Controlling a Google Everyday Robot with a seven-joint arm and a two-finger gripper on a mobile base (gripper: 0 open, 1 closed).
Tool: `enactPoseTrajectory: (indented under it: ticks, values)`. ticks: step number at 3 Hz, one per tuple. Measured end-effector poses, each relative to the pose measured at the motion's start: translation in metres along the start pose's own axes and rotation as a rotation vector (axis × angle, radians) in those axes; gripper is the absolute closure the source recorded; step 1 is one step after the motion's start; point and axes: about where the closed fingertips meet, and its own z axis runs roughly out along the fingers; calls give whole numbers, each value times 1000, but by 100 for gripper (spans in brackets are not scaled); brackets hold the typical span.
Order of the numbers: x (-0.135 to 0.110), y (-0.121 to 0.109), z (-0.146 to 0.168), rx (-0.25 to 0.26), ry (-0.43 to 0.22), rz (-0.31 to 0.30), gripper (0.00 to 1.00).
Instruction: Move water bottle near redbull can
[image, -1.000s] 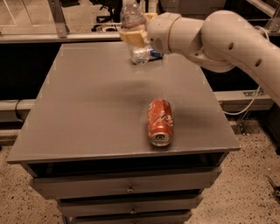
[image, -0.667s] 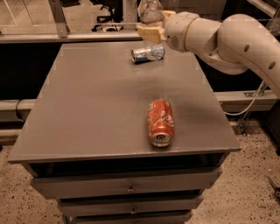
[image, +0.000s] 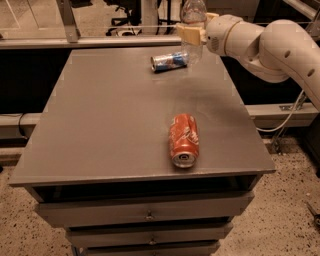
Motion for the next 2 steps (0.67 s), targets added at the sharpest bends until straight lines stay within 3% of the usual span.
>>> enactPoseTrajectory:
  ticks: [2]
  values:
    - [30,-42,9,48,32,58,100]
